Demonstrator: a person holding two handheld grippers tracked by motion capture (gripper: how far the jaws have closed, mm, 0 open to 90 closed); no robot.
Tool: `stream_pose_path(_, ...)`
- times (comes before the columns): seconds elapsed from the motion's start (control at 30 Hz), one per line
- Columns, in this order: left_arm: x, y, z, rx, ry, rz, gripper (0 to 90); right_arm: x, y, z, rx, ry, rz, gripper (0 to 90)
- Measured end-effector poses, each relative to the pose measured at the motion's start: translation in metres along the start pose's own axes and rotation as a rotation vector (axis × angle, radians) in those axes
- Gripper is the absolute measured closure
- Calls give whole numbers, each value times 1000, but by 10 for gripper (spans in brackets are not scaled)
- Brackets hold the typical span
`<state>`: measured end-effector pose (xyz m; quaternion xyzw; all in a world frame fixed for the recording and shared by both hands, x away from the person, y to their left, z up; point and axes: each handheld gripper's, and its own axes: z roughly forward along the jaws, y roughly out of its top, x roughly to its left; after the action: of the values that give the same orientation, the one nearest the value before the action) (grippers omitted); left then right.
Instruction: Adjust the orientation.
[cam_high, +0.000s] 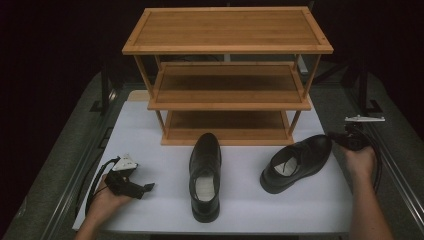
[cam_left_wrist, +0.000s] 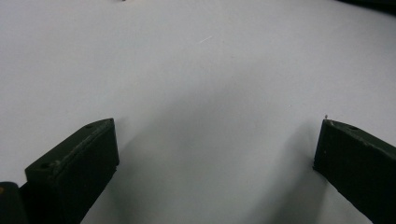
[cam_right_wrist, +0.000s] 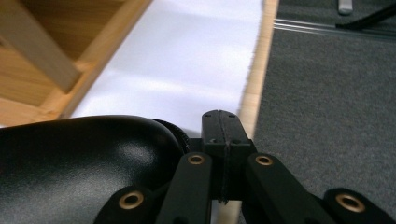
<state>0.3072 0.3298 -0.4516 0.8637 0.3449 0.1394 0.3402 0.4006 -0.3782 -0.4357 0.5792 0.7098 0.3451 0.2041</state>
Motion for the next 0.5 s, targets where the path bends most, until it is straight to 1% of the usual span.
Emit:
stream_pose_path(0.03,0,0,0,0,0,0,0,6,0,0,-4,15,-15,900)
stream_pose_path(0.07,0,0,0,0,0,0,0,9,-1,0,-2,24,-15,900)
stream_pose_path(0.17,0,0,0,0,0,0,0,18,-2,0,-8,35,-33,900)
stream_pose_path(0.2,0,0,0,0,0,0,0,18,-2,0,-8,35,-33,900)
stream_pose_path(0.23,0,0,0,-2,0,0,0,24,-4,1,-4,54,-38,900)
stream_pose_path(0.3,0,0,0,-2,0,0,0,29,-5,2,-2,59,-50,900)
stream_pose_path(0.33,0,0,0,-2,0,0,0,29,-5,2,-2,59,-50,900)
stream_pose_path(0.37,0,0,0,-2,0,0,0,35,-6,2,-7,75,-52,900)
stream_pose_path(0.4,0,0,0,-2,0,0,0,35,-6,2,-7,75,-52,900)
stream_pose_path(0.43,0,0,0,-2,0,0,0,41,-7,2,-9,84,-64,900)
stream_pose_path(0.47,0,0,0,-3,1,0,0,41,-7,2,-9,84,-64,900)
stream_pose_path(0.5,0,0,0,-3,1,1,0,45,-8,2,-10,87,-71,900)
